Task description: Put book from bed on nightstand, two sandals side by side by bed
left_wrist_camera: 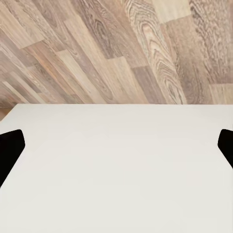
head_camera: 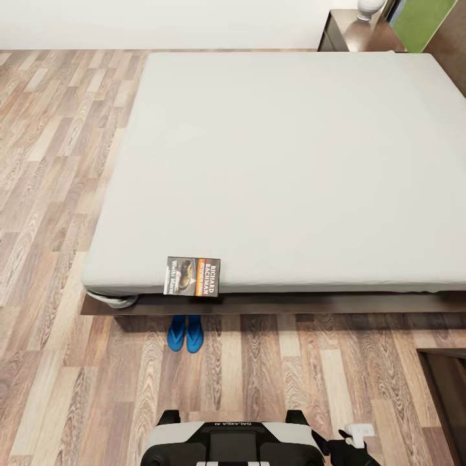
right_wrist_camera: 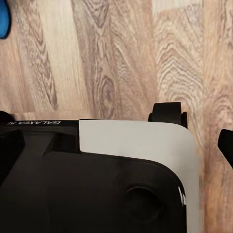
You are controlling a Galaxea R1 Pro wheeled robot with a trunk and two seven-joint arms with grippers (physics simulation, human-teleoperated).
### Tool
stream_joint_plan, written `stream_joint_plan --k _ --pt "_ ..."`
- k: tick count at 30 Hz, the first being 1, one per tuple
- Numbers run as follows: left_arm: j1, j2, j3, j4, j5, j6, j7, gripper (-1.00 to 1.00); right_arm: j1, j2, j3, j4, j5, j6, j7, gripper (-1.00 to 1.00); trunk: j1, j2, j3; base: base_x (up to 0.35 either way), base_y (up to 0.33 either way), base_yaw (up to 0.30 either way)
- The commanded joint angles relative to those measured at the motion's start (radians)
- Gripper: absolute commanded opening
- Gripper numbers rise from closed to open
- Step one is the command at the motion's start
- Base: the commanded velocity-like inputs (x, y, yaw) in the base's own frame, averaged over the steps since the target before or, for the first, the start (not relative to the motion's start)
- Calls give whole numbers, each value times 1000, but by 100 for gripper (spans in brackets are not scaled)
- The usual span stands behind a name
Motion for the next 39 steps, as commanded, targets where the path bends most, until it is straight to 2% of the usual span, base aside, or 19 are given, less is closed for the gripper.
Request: stream_joint_plan --k 1,9,17,22,32,39 --pt "0 0 -8 1 4 -2 3 100 -1 0 -7 1 1 -1 10 100 0 0 0 0 124 0" --pt "0 0 -8 0 4 -2 3 100 -1 0 -7 1 -1 0 36 100 0 0 0 0 84 0" --pt "0 0 -7 1 4 -2 3 100 -9 -7 -8 6 -31 2 129 100 0 0 0 0 192 0" --pt "0 0 -7 1 4 -2 3 100 -12 -11 -8 10 -45 2 166 100 0 0 0 0 139 0" --pt "0 0 -7 1 4 -2 2 100 -14 -12 -8 14 -51 4 197 100 0 0 0 0 198 0" --pt "0 0 -7 1 4 -2 1 100 -14 -14 -10 14 -63 44 274 100 0 0 0 0 49 0"
